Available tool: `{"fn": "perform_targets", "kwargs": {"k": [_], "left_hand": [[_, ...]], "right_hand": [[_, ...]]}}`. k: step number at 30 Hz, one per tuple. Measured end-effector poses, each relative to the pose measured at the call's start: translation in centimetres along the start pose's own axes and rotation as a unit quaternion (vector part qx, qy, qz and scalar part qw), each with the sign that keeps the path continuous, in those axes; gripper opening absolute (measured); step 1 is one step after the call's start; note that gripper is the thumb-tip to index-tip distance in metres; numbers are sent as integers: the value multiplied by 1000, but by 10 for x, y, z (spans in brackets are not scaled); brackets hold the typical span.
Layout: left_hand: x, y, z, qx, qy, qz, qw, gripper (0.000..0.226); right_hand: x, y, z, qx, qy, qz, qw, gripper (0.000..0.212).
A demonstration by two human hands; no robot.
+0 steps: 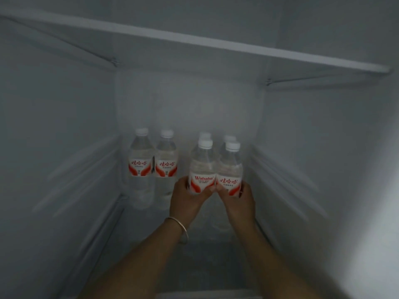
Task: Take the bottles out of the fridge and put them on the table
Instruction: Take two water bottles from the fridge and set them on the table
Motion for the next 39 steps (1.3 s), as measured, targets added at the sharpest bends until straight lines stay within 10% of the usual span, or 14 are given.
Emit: {"fn": "perform_targets", "kwargs": {"k": [5,15,21,39], "left_hand": [[2,-1,-4,26,27,2,999,22],[-8,17,2,-16,93,30,995,73],[-50,56,18,23,131,-9,991,56],[-148,352,89,172,105,9,979,52]], "right_hand": [[-11,-2,-3,0,-15,1,1000,35],[13,11,0,-40,-35,57,997,34],[59,47,16,-28,-60,107,992,38],[189,366,141,-172,17,105,979,24]]}}
Point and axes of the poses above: each hand's wrist, its own y-axis away from the middle knuckle, its own z-axis out of the back of the hand, x = y × z, the point moved 4 cm from there along -y, towards the middle knuckle, and after that the axes turned 5 degrees about z, right-handed, at the moved point
